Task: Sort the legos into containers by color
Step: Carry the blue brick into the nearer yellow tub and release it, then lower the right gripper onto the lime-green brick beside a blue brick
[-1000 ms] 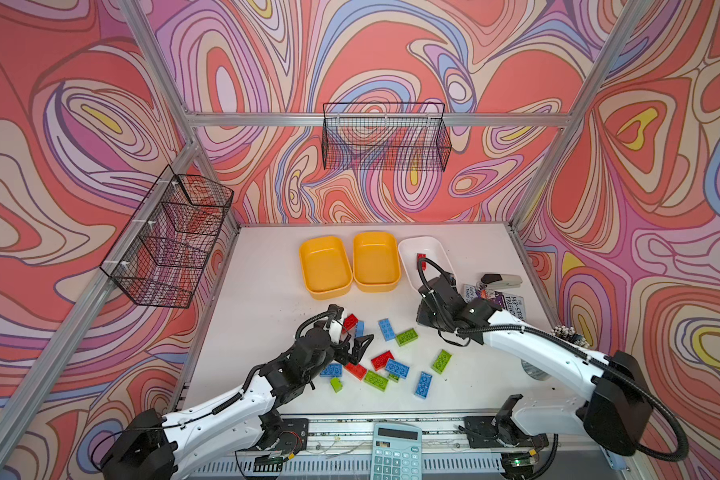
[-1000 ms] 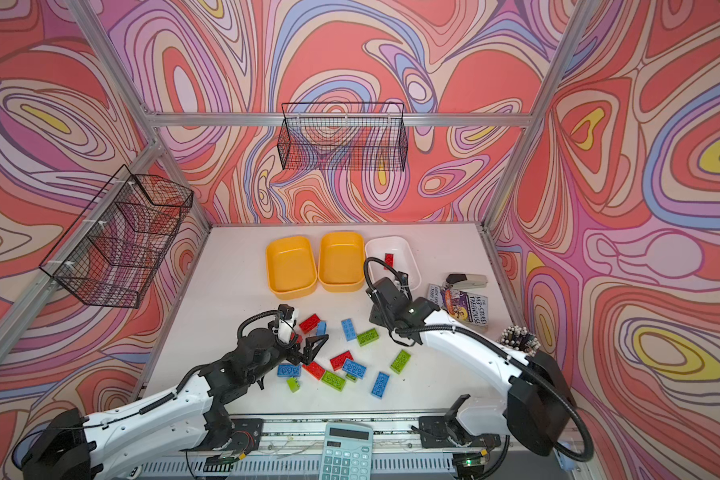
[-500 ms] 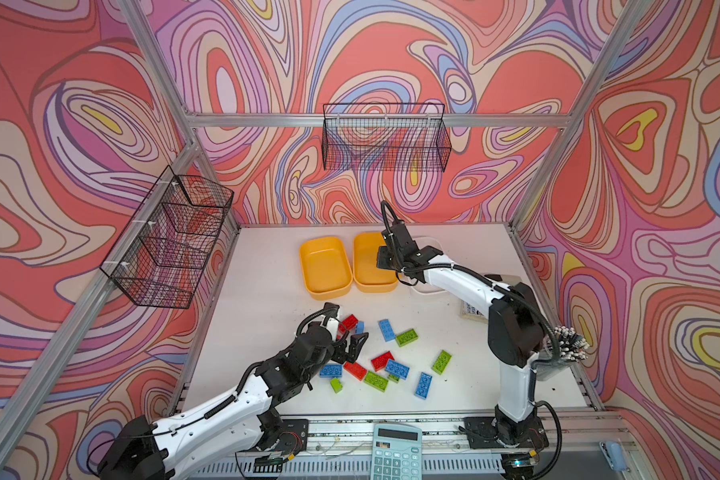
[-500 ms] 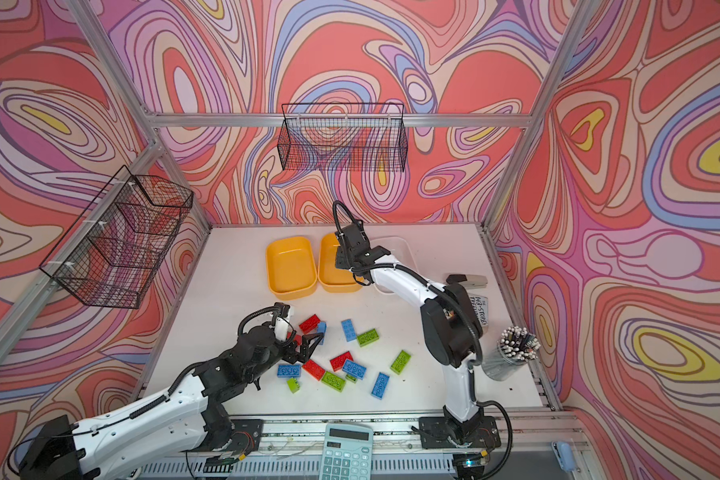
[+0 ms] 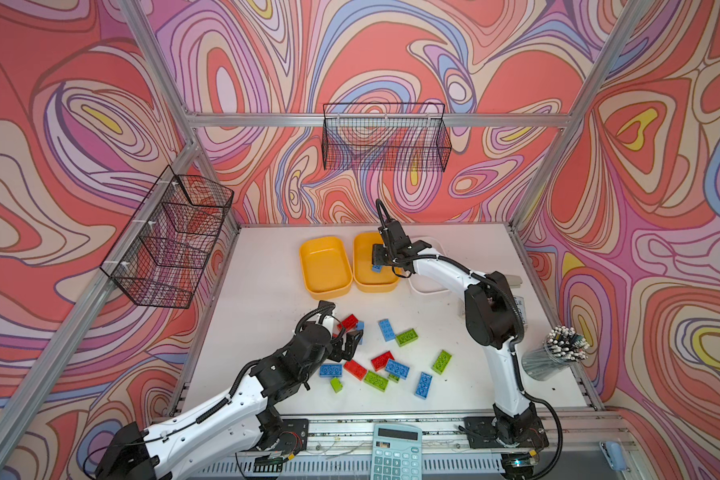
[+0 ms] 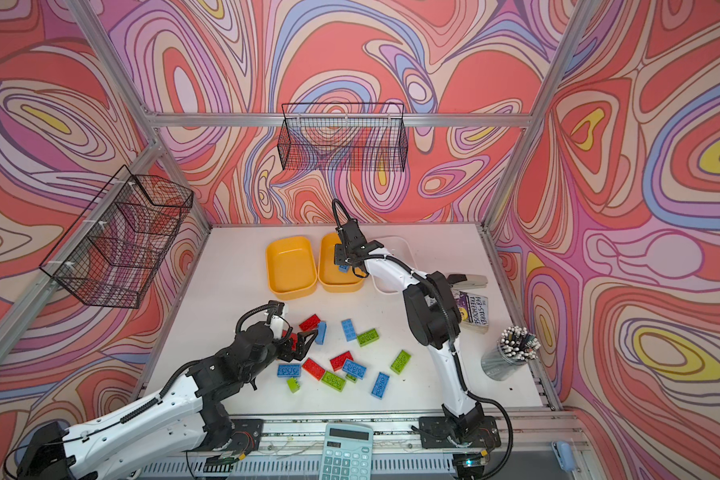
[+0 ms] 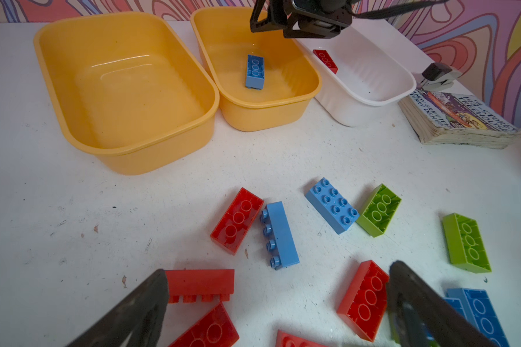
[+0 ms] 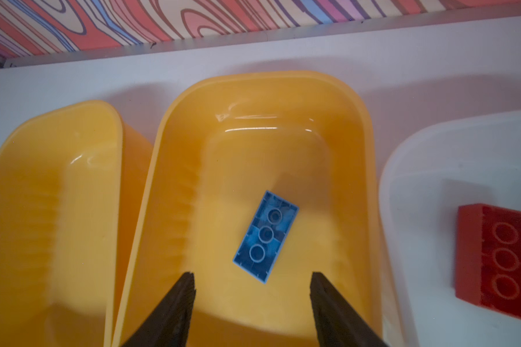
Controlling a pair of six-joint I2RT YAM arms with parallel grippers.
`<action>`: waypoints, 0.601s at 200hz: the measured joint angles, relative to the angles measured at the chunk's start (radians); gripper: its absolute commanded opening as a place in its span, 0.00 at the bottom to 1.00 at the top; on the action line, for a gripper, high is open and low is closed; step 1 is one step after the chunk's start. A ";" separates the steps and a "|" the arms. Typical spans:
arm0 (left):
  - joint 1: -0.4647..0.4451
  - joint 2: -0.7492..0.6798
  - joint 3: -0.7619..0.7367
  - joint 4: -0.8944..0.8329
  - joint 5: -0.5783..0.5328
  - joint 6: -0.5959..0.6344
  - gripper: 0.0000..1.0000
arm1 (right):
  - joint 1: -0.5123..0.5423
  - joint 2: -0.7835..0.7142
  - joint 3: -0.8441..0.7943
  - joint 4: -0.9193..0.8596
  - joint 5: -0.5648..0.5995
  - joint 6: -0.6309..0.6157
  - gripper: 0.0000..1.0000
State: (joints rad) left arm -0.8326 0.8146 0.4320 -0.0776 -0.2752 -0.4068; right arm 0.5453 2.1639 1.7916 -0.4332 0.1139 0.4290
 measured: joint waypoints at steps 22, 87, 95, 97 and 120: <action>0.000 0.019 0.000 0.007 0.001 0.008 1.00 | 0.003 -0.147 -0.150 0.000 -0.011 -0.018 0.67; -0.001 0.083 0.002 0.069 0.050 0.009 1.00 | 0.040 -0.646 -0.669 -0.045 0.014 -0.015 0.72; -0.002 0.085 0.002 0.078 0.059 0.008 1.00 | 0.055 -0.678 -0.716 -0.063 0.027 -0.009 0.76; -0.002 0.085 0.002 0.080 0.060 0.008 1.00 | 0.058 -0.683 -0.724 -0.068 0.028 -0.008 0.76; -0.006 0.085 0.002 0.104 0.078 0.001 1.00 | 0.124 -0.739 -0.830 -0.116 0.047 0.019 0.85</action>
State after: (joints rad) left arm -0.8391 0.8997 0.4339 0.0261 -0.1974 -0.4061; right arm 0.6693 1.4246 0.9615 -0.5495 0.1608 0.4480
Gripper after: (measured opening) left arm 0.998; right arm 0.832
